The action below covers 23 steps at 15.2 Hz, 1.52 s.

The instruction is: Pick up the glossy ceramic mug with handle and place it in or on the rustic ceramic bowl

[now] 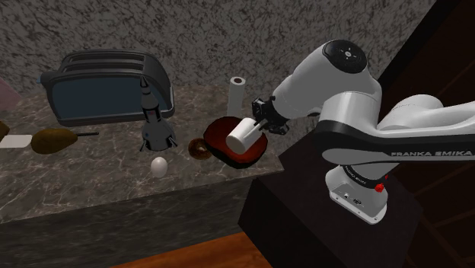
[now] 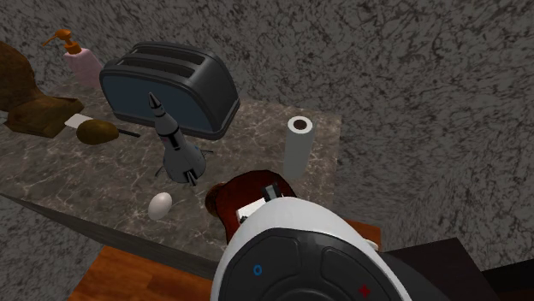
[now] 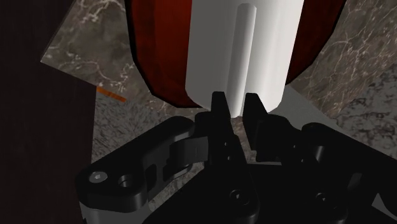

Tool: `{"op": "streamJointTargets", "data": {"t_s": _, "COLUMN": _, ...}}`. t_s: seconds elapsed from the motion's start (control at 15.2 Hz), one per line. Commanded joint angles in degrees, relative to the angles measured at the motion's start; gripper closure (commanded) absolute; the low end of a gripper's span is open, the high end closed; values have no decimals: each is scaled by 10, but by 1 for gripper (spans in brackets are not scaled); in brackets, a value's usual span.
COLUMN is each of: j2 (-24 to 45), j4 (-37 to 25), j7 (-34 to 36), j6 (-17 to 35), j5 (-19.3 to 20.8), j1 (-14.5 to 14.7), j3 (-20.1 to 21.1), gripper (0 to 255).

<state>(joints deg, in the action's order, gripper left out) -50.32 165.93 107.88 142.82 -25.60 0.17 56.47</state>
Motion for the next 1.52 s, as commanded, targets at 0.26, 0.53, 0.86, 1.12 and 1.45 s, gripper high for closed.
{"op": "streamJointTargets", "data": {"t_s": 0.26, "j2": 1, "j4": 0, "j7": 1, "j6": 2, "j5": 0, "j1": 0, "j3": 1, "gripper": 255}}
{"op": "streamJointTargets", "data": {"t_s": 0.53, "j2": 1, "j4": 0, "j7": 1, "j6": 2, "j5": 0, "j1": 0, "j3": 1, "gripper": 0}}
{"op": "streamJointTargets", "data": {"t_s": 0.86, "j2": -63, "j4": -19, "j7": 2, "j6": -89, "j5": 12, "j1": 40, "j3": -43, "gripper": 0}}
{"op": "streamJointTargets", "data": {"t_s": 1.12, "j2": -77, "j4": -25, "j7": 3, "j6": -111, "j5": 16, "j1": 48, "j3": -54, "gripper": 0}}
{"op": "streamJointTargets", "data": {"t_s": 1.45, "j2": -77, "j4": -25, "j7": 3, "j6": -111, "j5": 16, "j1": 48, "j3": -54, "gripper": 0}}
